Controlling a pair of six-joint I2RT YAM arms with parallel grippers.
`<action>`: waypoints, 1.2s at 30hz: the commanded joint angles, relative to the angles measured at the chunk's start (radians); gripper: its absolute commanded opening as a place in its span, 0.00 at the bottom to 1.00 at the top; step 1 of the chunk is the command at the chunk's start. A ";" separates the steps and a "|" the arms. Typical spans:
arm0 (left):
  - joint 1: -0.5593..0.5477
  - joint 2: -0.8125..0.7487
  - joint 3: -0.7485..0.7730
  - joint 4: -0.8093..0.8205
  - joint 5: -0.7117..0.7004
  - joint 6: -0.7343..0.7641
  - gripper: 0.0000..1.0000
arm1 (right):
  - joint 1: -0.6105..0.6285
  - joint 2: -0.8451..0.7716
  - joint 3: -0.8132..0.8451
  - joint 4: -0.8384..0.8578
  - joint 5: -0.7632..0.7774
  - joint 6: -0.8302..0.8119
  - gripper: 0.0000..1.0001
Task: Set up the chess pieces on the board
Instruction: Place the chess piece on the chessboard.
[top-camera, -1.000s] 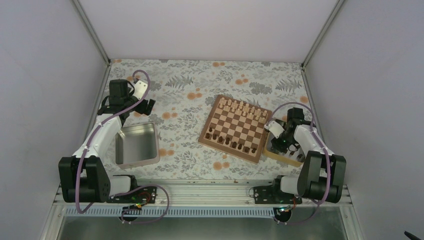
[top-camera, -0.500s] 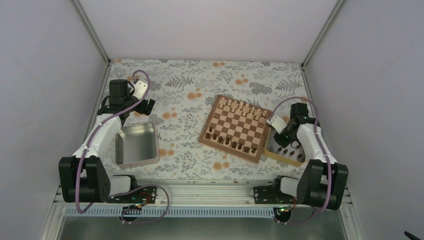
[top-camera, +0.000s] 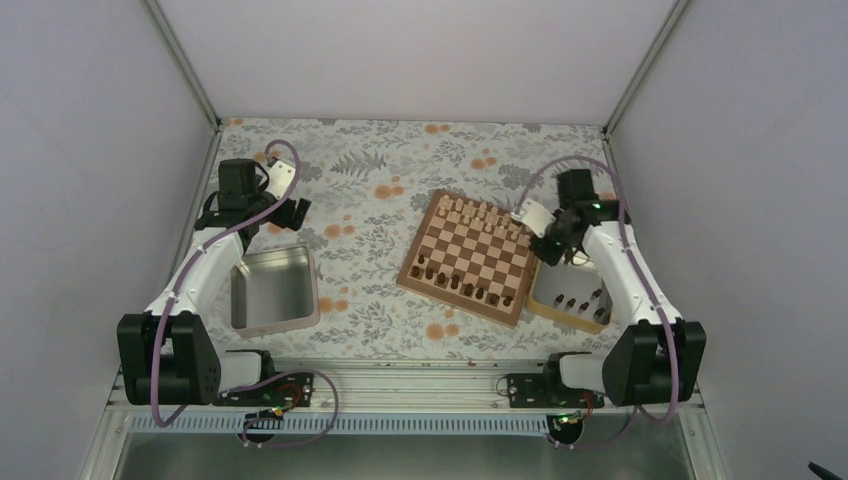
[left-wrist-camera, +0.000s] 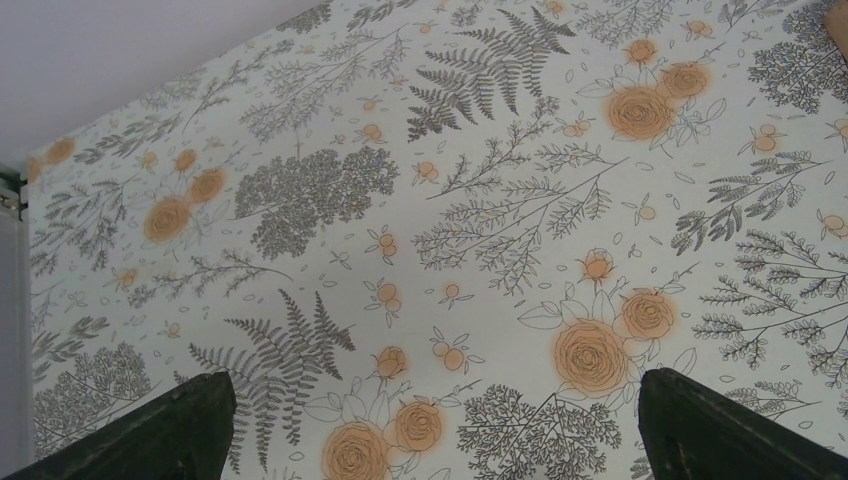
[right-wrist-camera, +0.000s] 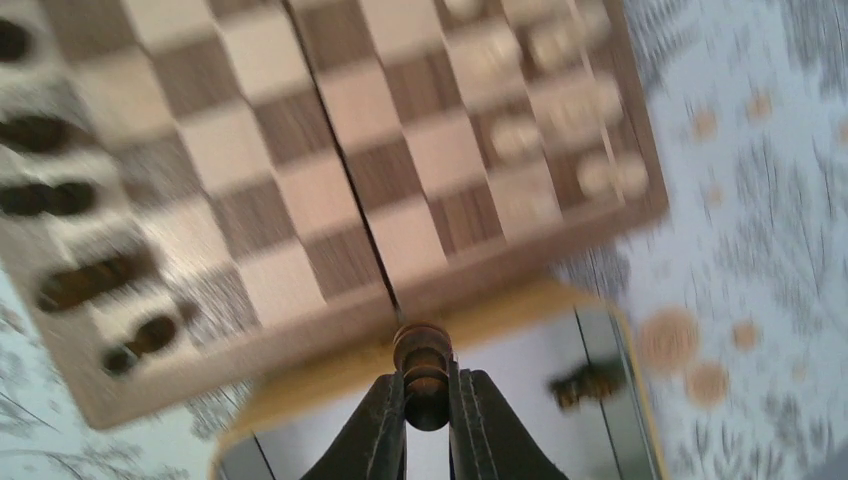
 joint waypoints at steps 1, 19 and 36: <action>0.005 0.000 -0.002 0.009 0.001 0.001 1.00 | 0.176 0.063 0.096 -0.041 -0.038 0.093 0.11; 0.005 -0.002 0.007 0.009 -0.013 -0.004 1.00 | 0.579 0.373 0.232 0.154 -0.052 0.169 0.13; 0.005 -0.006 -0.001 0.014 -0.011 -0.001 1.00 | 0.671 0.522 0.290 0.150 -0.020 0.179 0.13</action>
